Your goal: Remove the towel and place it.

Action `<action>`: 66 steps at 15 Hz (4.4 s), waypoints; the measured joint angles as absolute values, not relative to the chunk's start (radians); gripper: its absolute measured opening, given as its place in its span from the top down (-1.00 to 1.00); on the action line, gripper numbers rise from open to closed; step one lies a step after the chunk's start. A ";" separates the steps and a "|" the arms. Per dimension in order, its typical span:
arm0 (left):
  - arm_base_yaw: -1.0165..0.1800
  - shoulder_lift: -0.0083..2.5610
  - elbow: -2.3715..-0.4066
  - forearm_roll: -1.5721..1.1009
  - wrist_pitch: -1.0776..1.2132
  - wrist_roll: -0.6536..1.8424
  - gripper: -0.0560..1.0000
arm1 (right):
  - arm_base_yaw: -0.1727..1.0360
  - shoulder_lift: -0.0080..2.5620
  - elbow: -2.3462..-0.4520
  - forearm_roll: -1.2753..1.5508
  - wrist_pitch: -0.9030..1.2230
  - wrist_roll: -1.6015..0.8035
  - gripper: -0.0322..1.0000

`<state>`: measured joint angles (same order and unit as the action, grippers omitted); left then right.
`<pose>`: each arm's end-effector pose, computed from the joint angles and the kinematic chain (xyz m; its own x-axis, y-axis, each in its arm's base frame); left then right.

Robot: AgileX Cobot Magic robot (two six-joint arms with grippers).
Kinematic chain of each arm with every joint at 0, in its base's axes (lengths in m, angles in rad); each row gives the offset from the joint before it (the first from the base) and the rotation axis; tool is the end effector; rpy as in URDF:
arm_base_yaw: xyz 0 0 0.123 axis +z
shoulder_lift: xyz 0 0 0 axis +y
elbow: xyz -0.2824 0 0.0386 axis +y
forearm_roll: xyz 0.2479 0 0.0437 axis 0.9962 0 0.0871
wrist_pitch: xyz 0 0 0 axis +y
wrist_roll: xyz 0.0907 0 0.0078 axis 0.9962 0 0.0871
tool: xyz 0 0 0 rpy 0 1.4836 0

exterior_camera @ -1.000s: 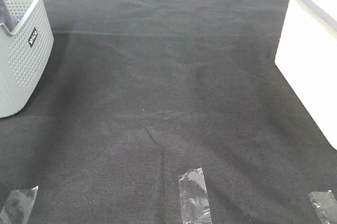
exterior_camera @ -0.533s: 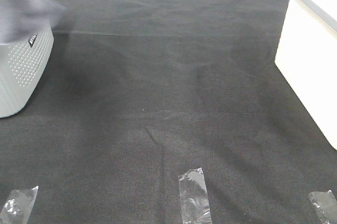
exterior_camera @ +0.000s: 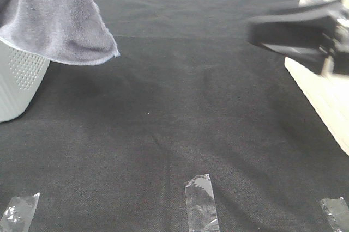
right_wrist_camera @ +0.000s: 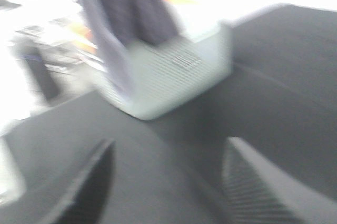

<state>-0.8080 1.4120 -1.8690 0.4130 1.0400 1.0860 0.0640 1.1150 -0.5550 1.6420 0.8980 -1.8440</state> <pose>0.2116 -0.1757 0.5188 0.3670 0.9260 -0.0891 0.4160 -0.0776 0.9060 0.1914 0.0835 0.2776 -0.2481 -0.1153 -0.9618 -0.8115 0.5670 0.1413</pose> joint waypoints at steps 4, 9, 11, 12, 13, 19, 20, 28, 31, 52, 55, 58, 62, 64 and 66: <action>-0.813 1.420 -1.869 0.412 1.029 1.086 0.89 | 0.065 1.360 -0.677 1.665 1.106 -1.924 -0.84; -0.813 1.436 -1.869 0.411 1.018 1.089 0.89 | 0.294 1.597 -0.907 1.636 1.049 -1.928 -0.89; -0.813 1.438 -1.869 0.400 1.001 1.089 0.89 | 0.359 1.678 -1.031 1.602 1.024 -1.874 -0.89; -0.813 1.439 -1.869 0.391 0.987 1.089 0.89 | 0.378 1.721 -1.087 1.577 1.019 -1.844 -0.89; -0.813 1.442 -1.869 0.381 0.978 1.089 0.89 | 0.393 1.755 -1.141 1.557 1.011 -1.815 -0.89; -0.813 1.445 -1.869 0.368 0.935 1.088 0.89 | 0.517 1.826 -1.234 1.475 1.049 -1.784 -0.89; -0.813 1.445 -1.869 0.368 0.939 1.085 0.89 | 0.518 1.826 -1.234 1.473 1.050 -1.780 -0.89; -0.813 1.445 -1.869 0.414 0.956 1.002 0.89 | 0.503 1.819 -1.235 1.431 0.881 -1.703 0.52; -0.813 1.445 -1.869 0.414 1.001 0.965 0.89 | 0.501 1.811 -1.235 1.423 0.887 -1.660 0.90; -0.674 1.447 -1.869 0.534 0.719 0.261 0.89 | 0.495 1.813 -2.317 -0.126 1.220 -0.274 0.90; -0.660 1.485 -1.869 0.600 0.600 0.289 0.89 | 0.495 1.816 -2.351 -0.238 1.177 -0.277 0.90; -0.605 1.541 -1.868 0.609 0.559 0.285 0.89 | 0.495 1.817 -2.351 -0.352 1.061 -0.261 0.90; -0.531 1.594 -1.868 0.610 0.401 0.278 0.89 | 0.495 1.825 -2.351 -0.420 0.869 -0.188 0.90; -0.478 1.610 -1.868 0.623 0.241 0.278 0.89 | 0.495 1.840 -2.351 -0.446 0.772 -0.156 0.90; -0.425 1.625 -1.868 0.665 0.057 0.282 0.89 | 0.495 1.857 -2.351 -0.498 0.679 -0.105 0.90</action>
<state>-0.4250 1.6250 -1.8680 0.6650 0.0570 0.2820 0.4950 1.8570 -2.3510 -0.4980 0.6790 -0.1050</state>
